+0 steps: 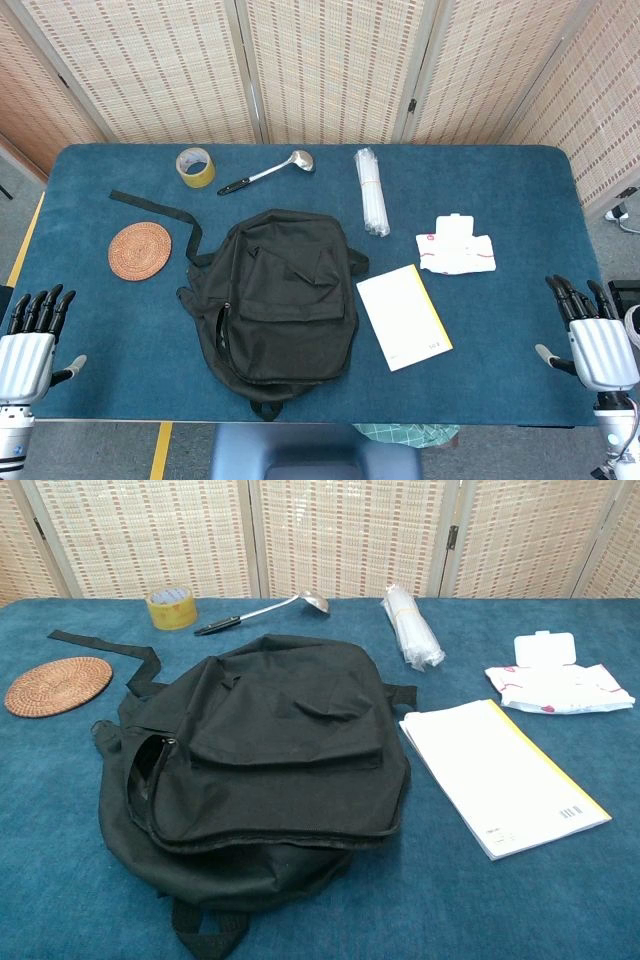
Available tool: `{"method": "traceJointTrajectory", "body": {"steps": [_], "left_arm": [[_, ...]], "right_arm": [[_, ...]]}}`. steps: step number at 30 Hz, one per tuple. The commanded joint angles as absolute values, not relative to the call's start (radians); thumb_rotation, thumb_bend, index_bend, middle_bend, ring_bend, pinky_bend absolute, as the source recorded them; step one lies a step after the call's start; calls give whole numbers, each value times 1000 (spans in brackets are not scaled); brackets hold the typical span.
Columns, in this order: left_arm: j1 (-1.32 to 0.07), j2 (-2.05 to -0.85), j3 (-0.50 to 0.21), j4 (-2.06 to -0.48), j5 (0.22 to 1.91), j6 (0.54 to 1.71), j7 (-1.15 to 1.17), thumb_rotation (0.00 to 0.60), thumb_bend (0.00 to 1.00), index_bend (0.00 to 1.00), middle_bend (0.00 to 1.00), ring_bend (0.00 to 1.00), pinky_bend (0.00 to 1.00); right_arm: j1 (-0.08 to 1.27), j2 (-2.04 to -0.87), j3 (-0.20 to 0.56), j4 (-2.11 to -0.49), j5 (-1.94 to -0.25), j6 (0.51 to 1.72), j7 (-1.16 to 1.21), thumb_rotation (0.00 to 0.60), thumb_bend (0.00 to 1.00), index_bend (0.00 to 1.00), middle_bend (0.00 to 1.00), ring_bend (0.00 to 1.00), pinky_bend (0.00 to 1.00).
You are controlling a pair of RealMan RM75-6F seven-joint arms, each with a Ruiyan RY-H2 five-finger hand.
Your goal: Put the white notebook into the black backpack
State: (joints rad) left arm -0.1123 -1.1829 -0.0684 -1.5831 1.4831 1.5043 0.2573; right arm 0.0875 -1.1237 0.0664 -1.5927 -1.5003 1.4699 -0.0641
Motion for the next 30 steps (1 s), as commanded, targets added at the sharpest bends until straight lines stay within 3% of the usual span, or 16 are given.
{"method": "traceJointTrajectory", "body": {"steps": [1, 13, 20, 30], "left_arm": [[-115, -1185, -70, -1584, 1479, 1500, 260, 600, 204, 95, 60, 70, 0], [-103, -1182, -62, -1587, 1491, 1521, 251, 600, 205, 97, 59, 71, 0], [-103, -1176, -59, -1599, 1499, 1524, 253, 600, 205, 103, 60, 71, 0], [-101, -1174, -55, -1612, 1501, 1524, 265, 600, 204, 105, 59, 73, 0]], "right_arm": [[90, -1127, 67, -1589, -1505, 1470, -55, 600, 162, 28, 133, 230, 65], [103, -1136, 51, -1562, -1541, 1458, -26, 600, 162, 30, 146, 239, 81], [137, -1148, 49, -1524, -1580, 1434, -42, 600, 161, 109, 198, 272, 132], [244, -1205, 36, -1442, -1611, 1280, -85, 600, 162, 129, 221, 286, 160]]}}
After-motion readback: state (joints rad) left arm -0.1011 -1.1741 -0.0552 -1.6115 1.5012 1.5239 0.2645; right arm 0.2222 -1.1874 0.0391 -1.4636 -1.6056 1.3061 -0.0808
